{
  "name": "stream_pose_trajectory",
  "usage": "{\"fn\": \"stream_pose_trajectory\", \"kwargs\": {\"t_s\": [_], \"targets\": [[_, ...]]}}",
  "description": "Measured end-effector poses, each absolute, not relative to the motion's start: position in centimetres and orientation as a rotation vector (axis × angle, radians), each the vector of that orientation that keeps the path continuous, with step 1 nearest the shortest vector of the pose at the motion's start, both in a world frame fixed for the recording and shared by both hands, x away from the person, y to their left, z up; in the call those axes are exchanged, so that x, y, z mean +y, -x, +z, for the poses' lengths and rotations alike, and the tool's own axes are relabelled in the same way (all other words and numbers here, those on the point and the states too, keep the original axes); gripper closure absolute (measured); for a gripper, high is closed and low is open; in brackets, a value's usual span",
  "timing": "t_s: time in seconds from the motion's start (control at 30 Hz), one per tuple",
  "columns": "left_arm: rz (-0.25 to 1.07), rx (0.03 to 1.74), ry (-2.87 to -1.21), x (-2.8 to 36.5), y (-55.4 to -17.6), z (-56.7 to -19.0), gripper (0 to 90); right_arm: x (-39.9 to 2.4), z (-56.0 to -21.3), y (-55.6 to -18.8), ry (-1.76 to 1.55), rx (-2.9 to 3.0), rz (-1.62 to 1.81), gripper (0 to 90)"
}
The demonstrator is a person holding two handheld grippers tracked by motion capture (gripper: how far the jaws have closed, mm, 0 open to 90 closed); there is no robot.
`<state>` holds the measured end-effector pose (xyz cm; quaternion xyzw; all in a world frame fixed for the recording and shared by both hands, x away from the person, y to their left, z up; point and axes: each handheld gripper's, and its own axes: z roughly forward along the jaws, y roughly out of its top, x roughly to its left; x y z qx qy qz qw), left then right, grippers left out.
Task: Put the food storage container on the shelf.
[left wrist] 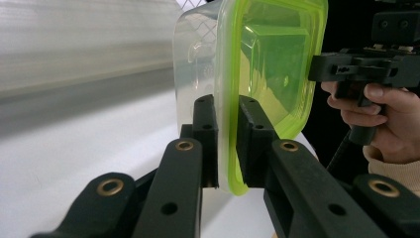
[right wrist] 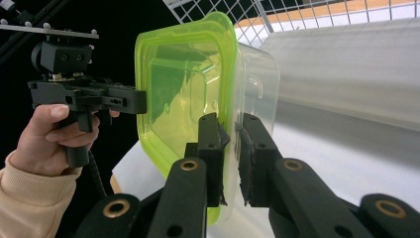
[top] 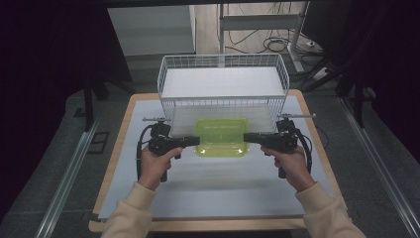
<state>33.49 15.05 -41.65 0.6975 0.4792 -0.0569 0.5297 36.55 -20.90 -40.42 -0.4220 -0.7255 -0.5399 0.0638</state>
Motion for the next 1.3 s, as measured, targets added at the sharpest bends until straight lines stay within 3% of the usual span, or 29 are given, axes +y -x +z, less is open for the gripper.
{"fn": "stream_pose_trajectory", "kwargs": {"t_s": [0.53,1.3], "targets": [[-0.098,1.125,-1.652,15.4,-34.0,-38.3,81.1,-20.3,-36.8,-37.1,1.250,-2.230,-1.672,81.1],[-0.074,1.097,-1.648,15.4,-38.1,-34.1,81.1,-20.2,-32.3,-40.0,1.269,-2.267,-1.736,80.9]]}}
